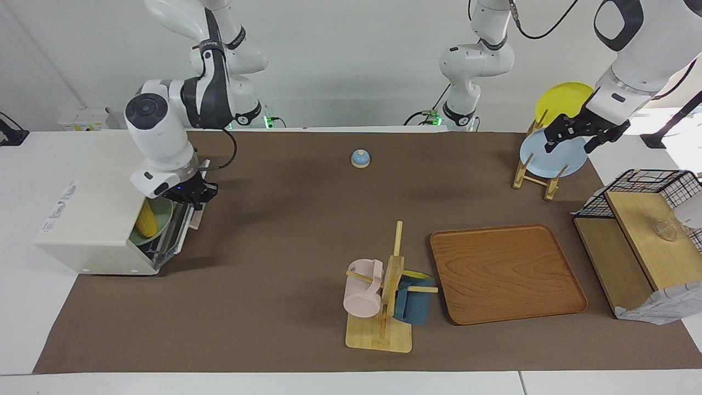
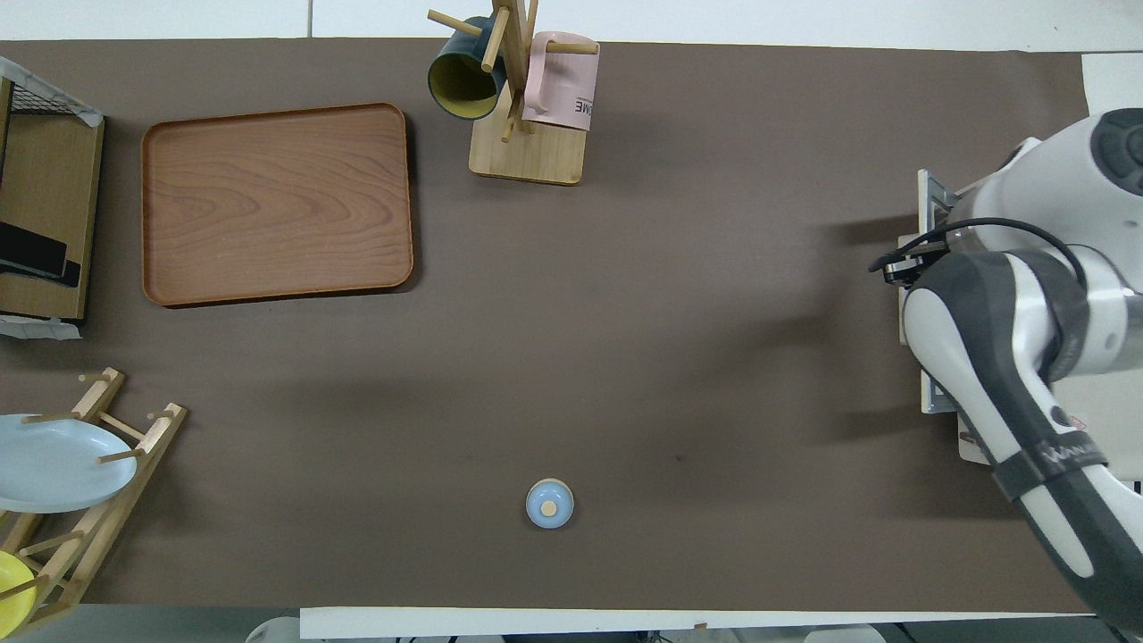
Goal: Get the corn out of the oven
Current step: 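Pull the toaster oven door open with the right gripper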
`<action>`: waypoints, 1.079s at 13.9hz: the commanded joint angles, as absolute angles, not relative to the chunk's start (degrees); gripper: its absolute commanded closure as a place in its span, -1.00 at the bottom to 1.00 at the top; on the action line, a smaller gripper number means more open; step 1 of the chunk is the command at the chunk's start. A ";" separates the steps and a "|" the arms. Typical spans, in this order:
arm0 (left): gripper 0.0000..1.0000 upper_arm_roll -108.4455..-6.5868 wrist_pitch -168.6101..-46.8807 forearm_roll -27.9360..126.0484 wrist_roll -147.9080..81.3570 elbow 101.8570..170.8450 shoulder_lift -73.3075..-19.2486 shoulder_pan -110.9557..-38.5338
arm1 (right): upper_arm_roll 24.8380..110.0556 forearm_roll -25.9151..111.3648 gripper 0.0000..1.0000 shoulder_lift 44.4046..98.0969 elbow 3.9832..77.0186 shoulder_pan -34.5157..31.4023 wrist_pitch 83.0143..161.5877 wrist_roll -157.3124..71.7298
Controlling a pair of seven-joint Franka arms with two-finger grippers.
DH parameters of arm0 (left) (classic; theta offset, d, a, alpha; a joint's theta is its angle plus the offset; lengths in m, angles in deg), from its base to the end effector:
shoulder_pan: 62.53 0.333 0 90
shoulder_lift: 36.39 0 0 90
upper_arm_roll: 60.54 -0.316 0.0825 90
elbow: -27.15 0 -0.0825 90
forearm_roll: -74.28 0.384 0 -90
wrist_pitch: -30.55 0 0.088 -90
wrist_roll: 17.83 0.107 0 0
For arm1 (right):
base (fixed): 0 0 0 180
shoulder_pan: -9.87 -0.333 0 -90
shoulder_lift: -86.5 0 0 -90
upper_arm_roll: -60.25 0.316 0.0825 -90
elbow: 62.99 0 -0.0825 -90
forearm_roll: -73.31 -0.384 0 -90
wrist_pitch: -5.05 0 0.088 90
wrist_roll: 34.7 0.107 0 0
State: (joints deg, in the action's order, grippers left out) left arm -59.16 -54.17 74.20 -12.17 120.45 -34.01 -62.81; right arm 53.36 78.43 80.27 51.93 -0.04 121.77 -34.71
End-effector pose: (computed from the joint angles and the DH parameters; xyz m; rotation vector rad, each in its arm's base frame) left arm 0.5303 -0.0158 0.6126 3.1264 -0.2000 -0.1696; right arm 0.5666 0.0261 0.3974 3.0427 0.1467 -0.1133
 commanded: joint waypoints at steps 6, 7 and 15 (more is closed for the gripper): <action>-1.00 -58.70 -54.62 74.90 -12.21 122.95 -31.91 -61.56 | 52.69 77.10 1.00 70.86 51.09 -0.41 131.52 -31.98; -1.00 -58.70 -54.62 74.90 -12.21 122.95 -31.91 -61.56 | 52.69 76.40 0.98 70.86 50.83 -1.81 131.62 -31.63; -1.00 -58.70 -54.62 74.90 -12.21 122.95 -31.91 -61.56 | 52.51 75.42 0.03 76.48 46.70 -0.69 115.99 -28.73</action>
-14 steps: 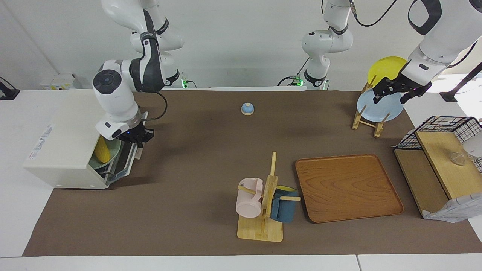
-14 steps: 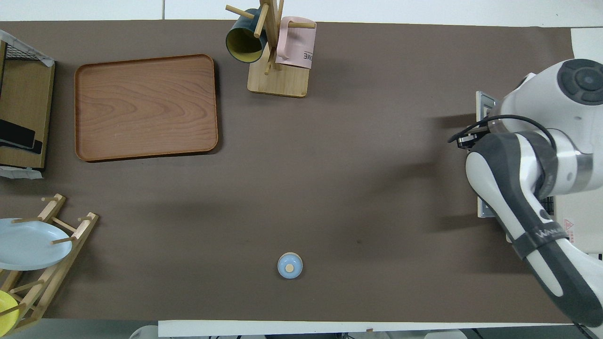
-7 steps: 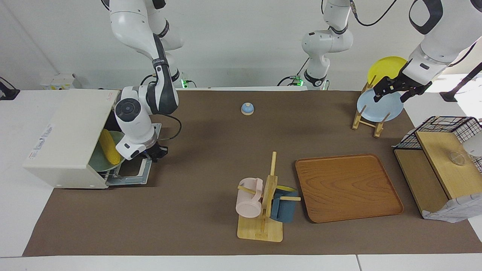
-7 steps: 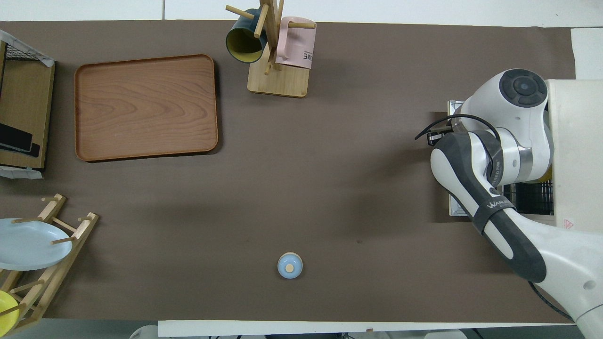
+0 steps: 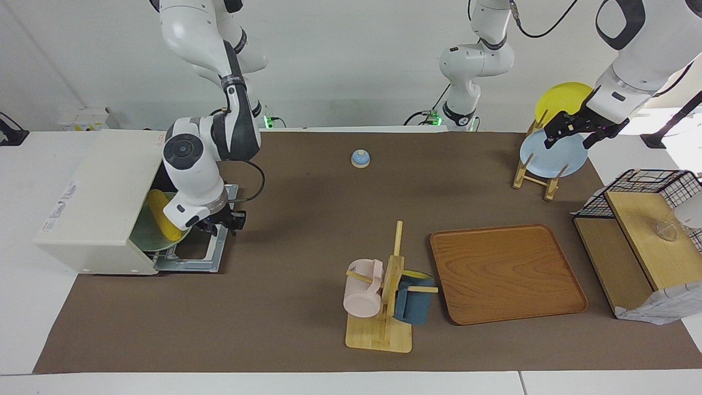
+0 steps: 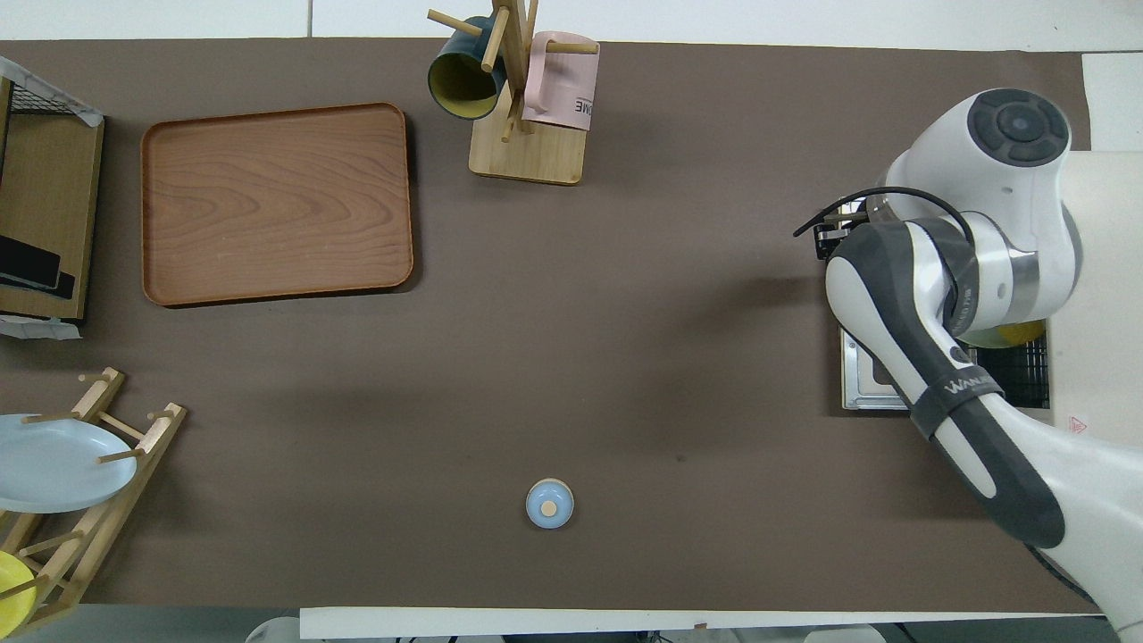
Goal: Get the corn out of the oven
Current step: 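Pull the toaster oven door open with the right gripper, then slide the green plate with corn out of the oven with the right gripper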
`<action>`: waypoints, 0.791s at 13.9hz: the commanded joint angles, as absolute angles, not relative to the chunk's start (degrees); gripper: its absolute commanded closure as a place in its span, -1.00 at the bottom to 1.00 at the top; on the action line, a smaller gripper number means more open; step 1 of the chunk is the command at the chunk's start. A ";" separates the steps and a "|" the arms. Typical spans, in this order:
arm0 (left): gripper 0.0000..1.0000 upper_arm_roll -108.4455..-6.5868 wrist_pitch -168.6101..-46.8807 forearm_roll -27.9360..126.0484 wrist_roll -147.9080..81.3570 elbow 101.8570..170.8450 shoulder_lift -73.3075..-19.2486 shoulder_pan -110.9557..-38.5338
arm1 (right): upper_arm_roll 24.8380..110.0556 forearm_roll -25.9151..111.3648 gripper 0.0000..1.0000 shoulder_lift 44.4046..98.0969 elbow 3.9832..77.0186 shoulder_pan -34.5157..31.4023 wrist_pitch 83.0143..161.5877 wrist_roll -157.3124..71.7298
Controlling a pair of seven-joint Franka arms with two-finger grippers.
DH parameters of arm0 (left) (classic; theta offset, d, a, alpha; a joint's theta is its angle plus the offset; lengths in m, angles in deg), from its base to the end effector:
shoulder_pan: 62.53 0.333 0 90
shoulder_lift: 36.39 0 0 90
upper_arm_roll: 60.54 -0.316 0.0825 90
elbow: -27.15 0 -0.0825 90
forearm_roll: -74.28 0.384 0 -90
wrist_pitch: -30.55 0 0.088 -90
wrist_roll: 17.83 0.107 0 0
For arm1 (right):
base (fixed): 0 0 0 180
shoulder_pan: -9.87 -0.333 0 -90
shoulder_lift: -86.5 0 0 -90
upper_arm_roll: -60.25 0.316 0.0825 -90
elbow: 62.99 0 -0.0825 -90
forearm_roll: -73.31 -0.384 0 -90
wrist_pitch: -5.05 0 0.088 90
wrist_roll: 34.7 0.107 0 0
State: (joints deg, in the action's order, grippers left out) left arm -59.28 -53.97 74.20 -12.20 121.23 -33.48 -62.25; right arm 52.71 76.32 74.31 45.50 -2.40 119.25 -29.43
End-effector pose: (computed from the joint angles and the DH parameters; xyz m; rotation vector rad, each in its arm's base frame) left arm 0.5269 -0.0095 0.6109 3.1261 -0.1805 -0.1818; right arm 0.5930 0.0490 0.3844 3.0534 0.0247 -0.1599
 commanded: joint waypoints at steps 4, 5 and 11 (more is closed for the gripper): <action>-1.00 -58.70 -54.62 74.90 -12.12 122.95 -31.91 -61.47 | 52.51 75.69 0.03 77.54 49.51 2.75 115.88 -29.52; -1.00 -58.70 -54.62 74.90 -12.03 122.95 -31.91 -61.39 | 52.42 76.04 0.03 77.97 50.56 2.84 116.41 -29.52; -1.00 -58.70 -54.70 74.90 -12.03 122.95 -31.91 -61.03 | 52.34 77.97 0.08 78.15 51.88 4.95 118.87 -35.05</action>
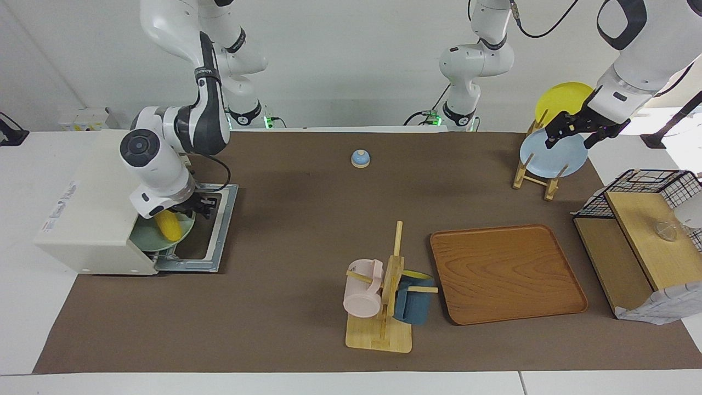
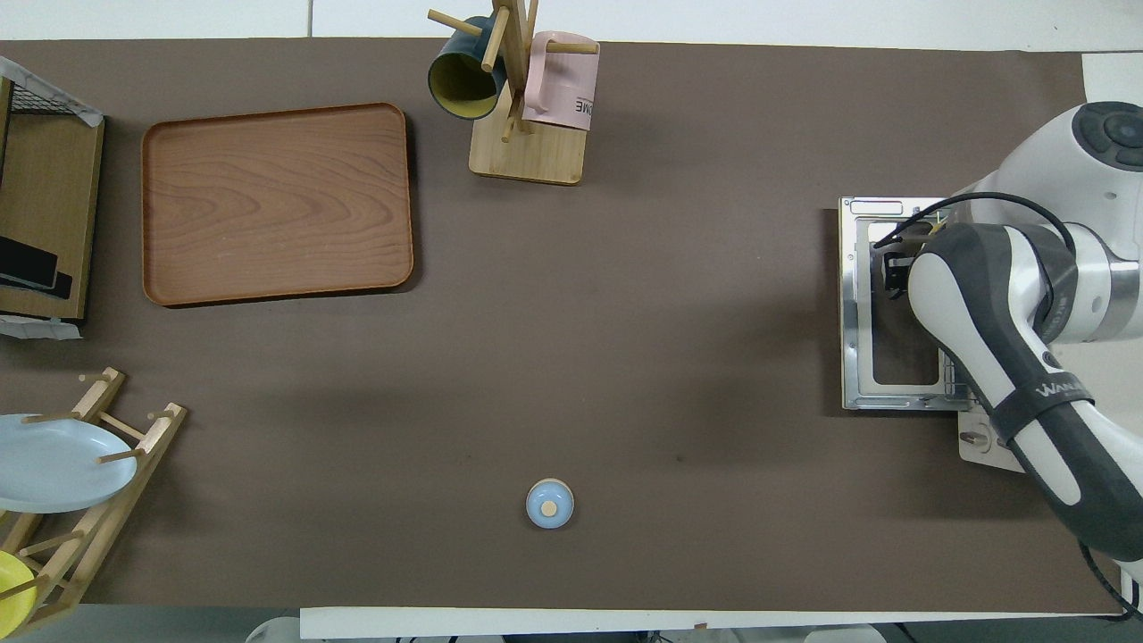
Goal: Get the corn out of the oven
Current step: 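Slide the green plate with corn out of the oven with the right gripper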
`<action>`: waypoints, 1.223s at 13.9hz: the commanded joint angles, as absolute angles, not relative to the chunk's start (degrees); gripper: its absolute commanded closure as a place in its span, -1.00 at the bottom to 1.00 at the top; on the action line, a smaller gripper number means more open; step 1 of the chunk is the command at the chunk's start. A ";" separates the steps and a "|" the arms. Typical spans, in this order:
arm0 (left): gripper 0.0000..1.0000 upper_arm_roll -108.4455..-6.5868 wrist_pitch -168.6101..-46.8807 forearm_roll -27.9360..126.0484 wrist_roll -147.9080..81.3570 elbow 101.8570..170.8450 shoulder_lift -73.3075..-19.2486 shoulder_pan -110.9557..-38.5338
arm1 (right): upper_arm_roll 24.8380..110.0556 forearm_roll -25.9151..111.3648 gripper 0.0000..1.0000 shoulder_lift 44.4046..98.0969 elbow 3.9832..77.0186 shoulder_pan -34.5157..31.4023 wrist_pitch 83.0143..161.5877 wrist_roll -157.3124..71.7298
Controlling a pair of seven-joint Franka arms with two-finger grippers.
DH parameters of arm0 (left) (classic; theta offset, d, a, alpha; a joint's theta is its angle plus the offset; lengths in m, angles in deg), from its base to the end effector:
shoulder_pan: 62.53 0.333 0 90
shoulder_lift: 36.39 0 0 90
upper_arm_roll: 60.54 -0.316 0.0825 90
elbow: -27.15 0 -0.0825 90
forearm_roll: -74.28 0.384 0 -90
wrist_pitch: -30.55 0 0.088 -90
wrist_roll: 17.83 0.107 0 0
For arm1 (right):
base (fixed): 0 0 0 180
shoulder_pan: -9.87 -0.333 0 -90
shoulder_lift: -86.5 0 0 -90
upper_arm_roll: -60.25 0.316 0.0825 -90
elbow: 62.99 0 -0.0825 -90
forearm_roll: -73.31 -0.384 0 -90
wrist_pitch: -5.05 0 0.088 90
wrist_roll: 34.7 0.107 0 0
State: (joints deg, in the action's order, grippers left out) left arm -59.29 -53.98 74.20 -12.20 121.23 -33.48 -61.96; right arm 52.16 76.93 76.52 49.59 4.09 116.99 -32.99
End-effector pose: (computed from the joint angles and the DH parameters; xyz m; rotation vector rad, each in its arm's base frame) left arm 0.5270 -0.0067 0.6110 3.1263 -0.1723 -0.1815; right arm 0.5703 -0.0250 0.3726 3.0482 -0.0629 -0.2819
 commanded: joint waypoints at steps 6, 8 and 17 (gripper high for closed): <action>-1.00 -58.70 -54.79 74.90 -12.21 122.95 -31.91 -61.03 | 52.42 81.39 0.67 78.51 53.82 4.33 121.86 -35.85; -1.00 -58.70 -54.79 74.90 -12.12 122.87 -32.00 -61.03 | 52.69 83.50 1.00 78.42 53.30 3.46 121.43 -36.37; -1.00 -58.70 -54.62 74.90 -12.03 122.95 -31.91 -60.33 | 52.78 74.40 1.00 57.11 18.29 -26.32 101.58 2.69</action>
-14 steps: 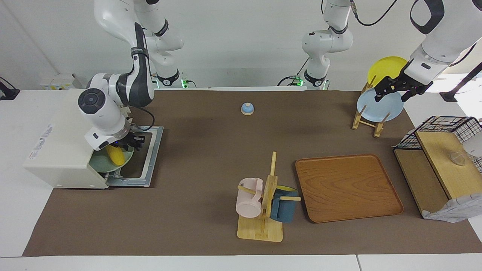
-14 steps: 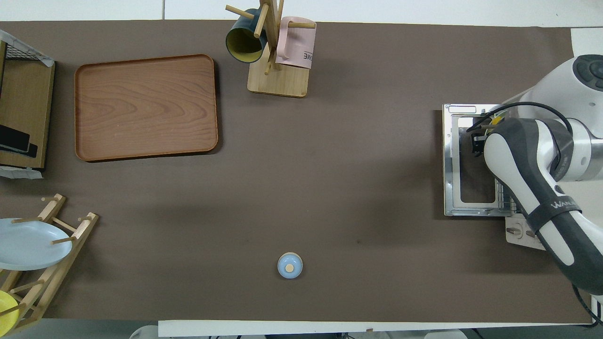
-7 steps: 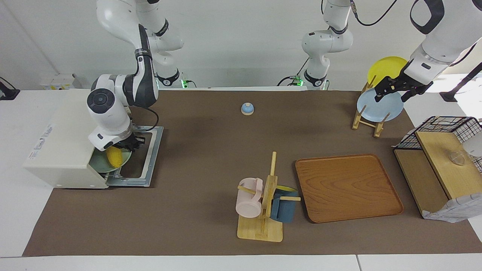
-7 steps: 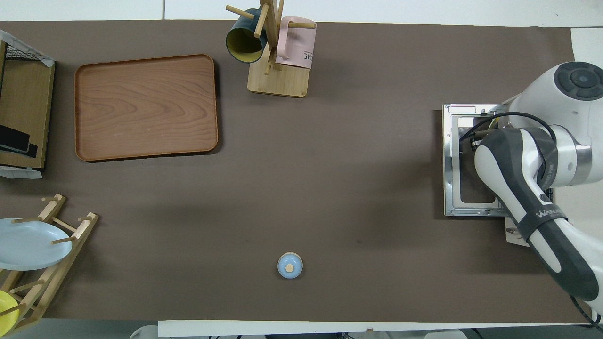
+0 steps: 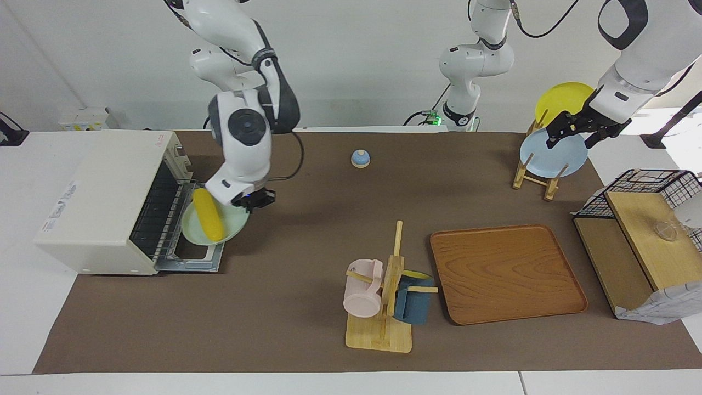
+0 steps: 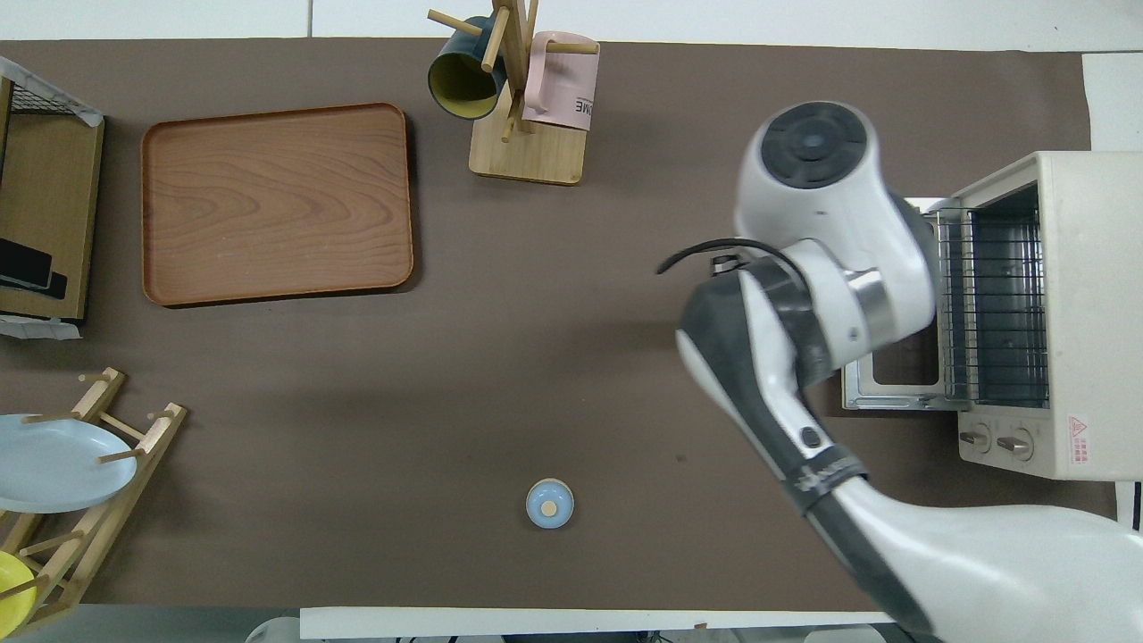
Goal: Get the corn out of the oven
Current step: 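Slide the green plate with corn out of the oven with the right gripper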
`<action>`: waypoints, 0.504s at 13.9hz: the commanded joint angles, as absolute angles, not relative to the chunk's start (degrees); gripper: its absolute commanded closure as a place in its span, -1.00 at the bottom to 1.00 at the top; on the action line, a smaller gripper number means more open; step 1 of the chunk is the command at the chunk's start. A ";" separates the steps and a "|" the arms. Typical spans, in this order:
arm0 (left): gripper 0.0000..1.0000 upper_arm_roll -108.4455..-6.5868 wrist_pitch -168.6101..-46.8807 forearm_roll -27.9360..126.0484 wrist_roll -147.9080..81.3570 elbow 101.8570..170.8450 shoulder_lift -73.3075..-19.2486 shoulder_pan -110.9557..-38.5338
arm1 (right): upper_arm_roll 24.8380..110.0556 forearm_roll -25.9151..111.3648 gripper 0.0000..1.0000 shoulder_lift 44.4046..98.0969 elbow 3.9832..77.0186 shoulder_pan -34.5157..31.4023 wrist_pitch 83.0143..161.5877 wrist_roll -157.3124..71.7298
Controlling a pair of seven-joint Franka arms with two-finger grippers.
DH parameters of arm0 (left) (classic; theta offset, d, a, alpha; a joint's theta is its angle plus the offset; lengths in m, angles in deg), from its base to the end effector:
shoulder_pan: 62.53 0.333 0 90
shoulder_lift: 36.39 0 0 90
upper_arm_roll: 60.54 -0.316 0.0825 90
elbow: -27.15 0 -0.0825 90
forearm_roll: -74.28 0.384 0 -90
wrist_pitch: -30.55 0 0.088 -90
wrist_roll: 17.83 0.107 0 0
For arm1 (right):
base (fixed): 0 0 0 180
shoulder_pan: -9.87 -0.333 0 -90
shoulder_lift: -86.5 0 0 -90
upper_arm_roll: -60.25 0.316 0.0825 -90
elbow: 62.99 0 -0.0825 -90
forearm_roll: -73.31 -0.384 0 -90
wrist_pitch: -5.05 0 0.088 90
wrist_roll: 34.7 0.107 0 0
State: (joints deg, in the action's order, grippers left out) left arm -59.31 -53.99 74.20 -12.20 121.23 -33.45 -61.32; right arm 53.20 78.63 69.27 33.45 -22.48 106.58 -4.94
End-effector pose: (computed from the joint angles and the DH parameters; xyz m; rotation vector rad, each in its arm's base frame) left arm 0.5269 -0.0006 0.6112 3.1267 -0.1542 -0.1803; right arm 0.5620 0.2636 0.4106 2.9266 -0.0703 -0.1883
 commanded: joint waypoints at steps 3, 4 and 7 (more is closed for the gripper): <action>-1.00 -58.70 -54.70 74.90 -12.12 122.95 -31.91 -60.24 | 55.22 71.12 1.00 46.72 8.06 -32.40 104.26 14.83; -1.00 -58.79 -55.57 74.90 -13.60 123.13 -31.91 -60.16 | 57.15 70.94 1.00 44.60 6.81 -32.93 106.89 17.65; -1.00 -57.91 -68.79 74.19 -29.49 133.88 -28.68 -64.43 | 59.01 70.24 0.60 43.18 6.71 -33.29 111.84 21.89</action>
